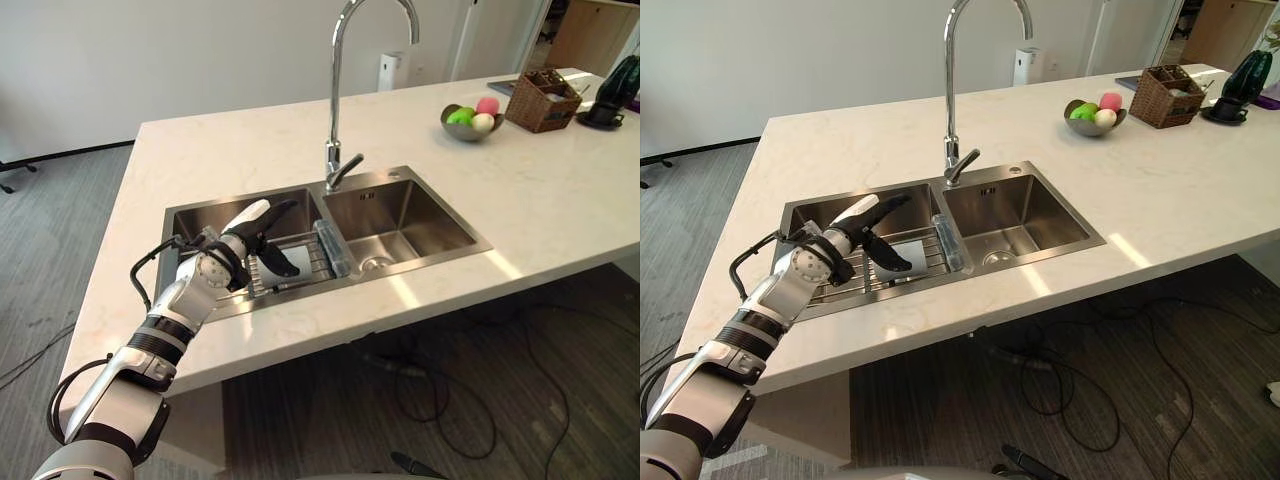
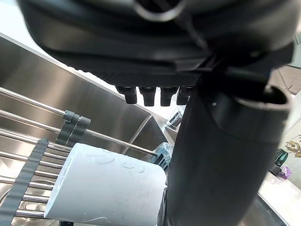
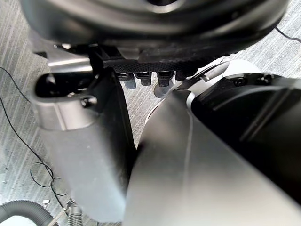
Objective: Walk over to the sink, pick up the cup, carry it to the dishwasher, place the cup inside the dishwasher, then close the dishwasher door
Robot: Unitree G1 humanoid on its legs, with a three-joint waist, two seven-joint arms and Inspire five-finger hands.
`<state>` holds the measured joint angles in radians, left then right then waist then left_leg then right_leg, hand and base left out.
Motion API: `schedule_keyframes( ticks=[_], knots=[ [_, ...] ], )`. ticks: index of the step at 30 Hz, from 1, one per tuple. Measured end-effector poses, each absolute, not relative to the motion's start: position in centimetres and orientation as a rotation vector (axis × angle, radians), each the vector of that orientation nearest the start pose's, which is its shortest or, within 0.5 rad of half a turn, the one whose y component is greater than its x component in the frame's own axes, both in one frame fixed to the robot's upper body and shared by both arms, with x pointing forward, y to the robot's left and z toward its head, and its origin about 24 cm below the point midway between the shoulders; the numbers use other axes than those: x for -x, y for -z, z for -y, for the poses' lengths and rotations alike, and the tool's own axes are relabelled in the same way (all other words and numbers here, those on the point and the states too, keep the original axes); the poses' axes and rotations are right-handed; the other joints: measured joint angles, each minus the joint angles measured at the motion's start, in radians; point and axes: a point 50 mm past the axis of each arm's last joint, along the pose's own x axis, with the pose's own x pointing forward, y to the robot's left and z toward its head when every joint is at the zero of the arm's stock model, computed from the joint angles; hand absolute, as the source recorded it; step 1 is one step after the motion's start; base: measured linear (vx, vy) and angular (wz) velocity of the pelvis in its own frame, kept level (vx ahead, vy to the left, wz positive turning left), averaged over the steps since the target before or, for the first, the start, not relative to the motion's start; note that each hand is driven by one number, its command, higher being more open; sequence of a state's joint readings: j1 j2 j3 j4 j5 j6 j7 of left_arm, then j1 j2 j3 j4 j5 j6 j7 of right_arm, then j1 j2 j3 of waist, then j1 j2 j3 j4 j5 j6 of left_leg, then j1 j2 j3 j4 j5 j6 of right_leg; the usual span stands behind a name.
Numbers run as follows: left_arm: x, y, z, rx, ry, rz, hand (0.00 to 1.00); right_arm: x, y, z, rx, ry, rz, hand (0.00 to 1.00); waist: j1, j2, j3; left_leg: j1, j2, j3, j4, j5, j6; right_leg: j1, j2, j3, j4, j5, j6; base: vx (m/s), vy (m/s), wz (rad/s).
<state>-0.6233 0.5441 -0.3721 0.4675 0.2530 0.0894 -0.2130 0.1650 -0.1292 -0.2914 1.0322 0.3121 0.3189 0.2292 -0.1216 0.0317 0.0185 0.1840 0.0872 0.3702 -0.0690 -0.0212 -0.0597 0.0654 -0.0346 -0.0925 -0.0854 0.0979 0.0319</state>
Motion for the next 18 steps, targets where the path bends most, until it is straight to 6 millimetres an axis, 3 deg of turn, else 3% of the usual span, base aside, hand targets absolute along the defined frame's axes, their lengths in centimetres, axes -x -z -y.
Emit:
schedule_keyframes(
  ticks=[9,18],
  knots=[
    [-35.8,-8.2,-20.7,-1.025,0.247,-0.175,1.0,-4.0,16.7,21.1,-0.589,0.332,-1.307,1.0,-0.028,-0.008,0.02,0.01,0.006,0.049,-0.001,-0.004,-0.004,-0.017,0.005,0.05,-0.005,0.009,0.001,-0.05,-0.019,-0.17],
    [-35.4,-6.6,-21.6,-1.061,0.092,-0.179,1.0,-4.2,16.7,21.0,-0.586,0.306,-1.294,1.0,-0.034,-0.01,0.024,0.01,0.008,0.059,-0.012,-0.007,-0.008,-0.027,0.019,0.064,0.0,0.012,-0.001,0.01,-0.019,-0.07]
  ],
)
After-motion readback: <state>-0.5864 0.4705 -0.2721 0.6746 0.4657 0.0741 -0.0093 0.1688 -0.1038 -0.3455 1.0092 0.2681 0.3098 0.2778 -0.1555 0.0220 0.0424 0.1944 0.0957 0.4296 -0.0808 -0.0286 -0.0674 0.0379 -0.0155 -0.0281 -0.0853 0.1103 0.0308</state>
